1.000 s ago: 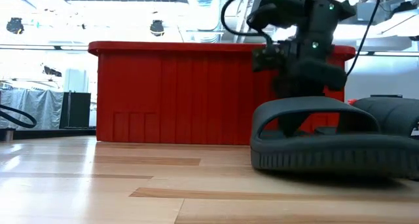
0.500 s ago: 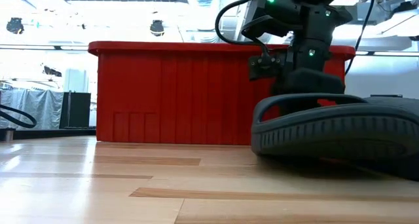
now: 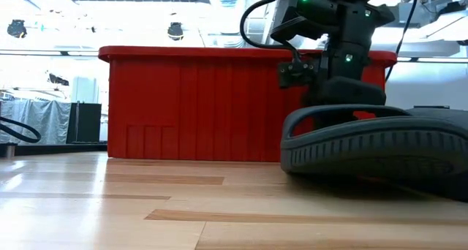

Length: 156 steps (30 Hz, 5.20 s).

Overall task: Pick and place slides into bin
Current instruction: Put the left black slide into the red bin

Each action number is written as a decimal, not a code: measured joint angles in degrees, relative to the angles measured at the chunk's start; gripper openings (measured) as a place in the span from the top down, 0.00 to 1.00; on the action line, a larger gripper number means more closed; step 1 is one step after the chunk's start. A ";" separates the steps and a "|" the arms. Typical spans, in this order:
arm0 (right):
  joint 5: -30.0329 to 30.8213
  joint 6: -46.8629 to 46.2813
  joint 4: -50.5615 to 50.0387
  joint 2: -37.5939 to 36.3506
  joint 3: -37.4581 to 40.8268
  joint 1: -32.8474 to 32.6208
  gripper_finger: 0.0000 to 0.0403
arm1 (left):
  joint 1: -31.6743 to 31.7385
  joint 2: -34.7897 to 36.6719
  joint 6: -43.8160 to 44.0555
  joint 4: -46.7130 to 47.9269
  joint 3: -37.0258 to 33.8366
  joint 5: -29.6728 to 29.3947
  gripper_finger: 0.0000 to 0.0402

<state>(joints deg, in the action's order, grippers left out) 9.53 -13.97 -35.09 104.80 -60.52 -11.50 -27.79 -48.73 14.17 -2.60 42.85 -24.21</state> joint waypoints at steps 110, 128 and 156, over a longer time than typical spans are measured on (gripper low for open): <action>-2.90 52.06 -30.95 14.55 -73.06 49.54 1.00 | 9.95 11.71 -0.81 19.26 0.04 -13.97 0.81; -15.91 54.55 -35.20 17.44 -73.12 52.56 1.00 | 16.01 14.12 0.48 24.19 0.00 -15.55 0.81; -23.33 52.99 -36.83 26.84 -73.11 52.49 1.00 | 16.37 14.51 1.41 25.07 0.00 -13.30 0.81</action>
<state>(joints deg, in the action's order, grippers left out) -13.80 39.02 -71.92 131.64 -133.63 40.99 -11.42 -34.22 15.58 22.47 42.85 -37.51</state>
